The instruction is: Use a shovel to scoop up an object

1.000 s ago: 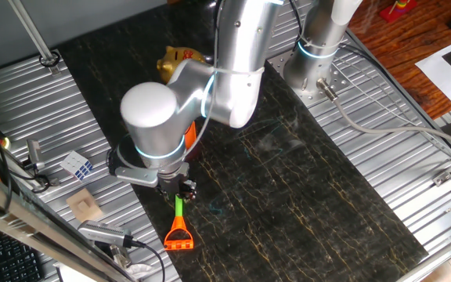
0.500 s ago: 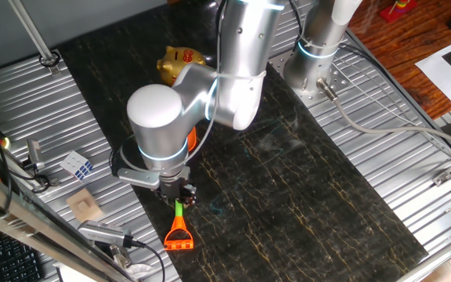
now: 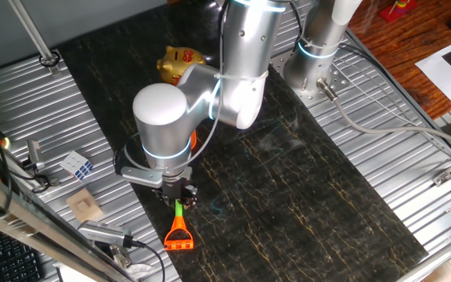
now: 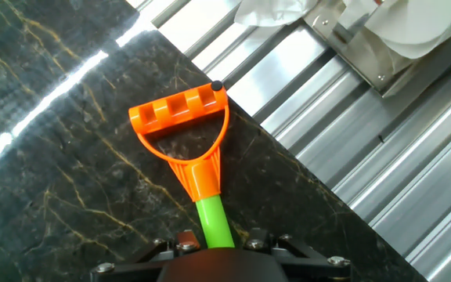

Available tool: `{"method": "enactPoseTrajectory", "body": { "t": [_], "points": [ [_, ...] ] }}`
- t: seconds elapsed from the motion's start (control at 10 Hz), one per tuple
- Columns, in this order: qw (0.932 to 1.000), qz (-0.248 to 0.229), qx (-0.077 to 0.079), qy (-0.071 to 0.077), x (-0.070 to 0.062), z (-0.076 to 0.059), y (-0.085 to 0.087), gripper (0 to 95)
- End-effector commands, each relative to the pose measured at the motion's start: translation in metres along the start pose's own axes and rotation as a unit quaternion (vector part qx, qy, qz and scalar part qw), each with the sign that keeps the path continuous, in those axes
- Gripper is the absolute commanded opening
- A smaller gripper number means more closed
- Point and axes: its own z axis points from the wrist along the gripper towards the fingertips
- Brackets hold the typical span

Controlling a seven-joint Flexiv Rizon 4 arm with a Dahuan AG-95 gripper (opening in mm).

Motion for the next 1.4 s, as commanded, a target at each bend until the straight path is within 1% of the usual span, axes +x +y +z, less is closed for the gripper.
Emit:
{"method": "enactPoseTrajectory", "body": {
  "t": [0.1,0.4,0.5,0.6,0.7,0.8,0.9,1.0,1.2,1.4],
  "points": [
    [1.0,-0.002,-0.001,0.003,0.0,0.001,0.0,38.0],
    [1.0,-0.004,-0.001,0.004,0.0,0.001,0.0,38.0],
    [1.0,-0.005,-0.001,0.008,0.0,0.001,0.0,38.0],
    [0.9998,-0.005,-0.003,0.016,0.0,0.001,0.0,38.0],
    [0.9995,-0.006,-0.007,0.029,0.0,0.001,0.0,38.0],
    [0.9988,-0.011,-0.002,0.047,0.0,0.001,0.0,38.0],
    [0.998,-0.015,0.002,0.061,0.0,0.001,0.0,38.0],
    [0.9974,-0.017,-0.001,0.07,0.0,0.001,0.0,38.0],
    [0.9966,-0.028,0.004,0.078,0.003,0.003,0.001,38.0],
    [0.9961,-0.038,0.005,0.08,0.01,0.005,0.004,38.0]
  ]
}}
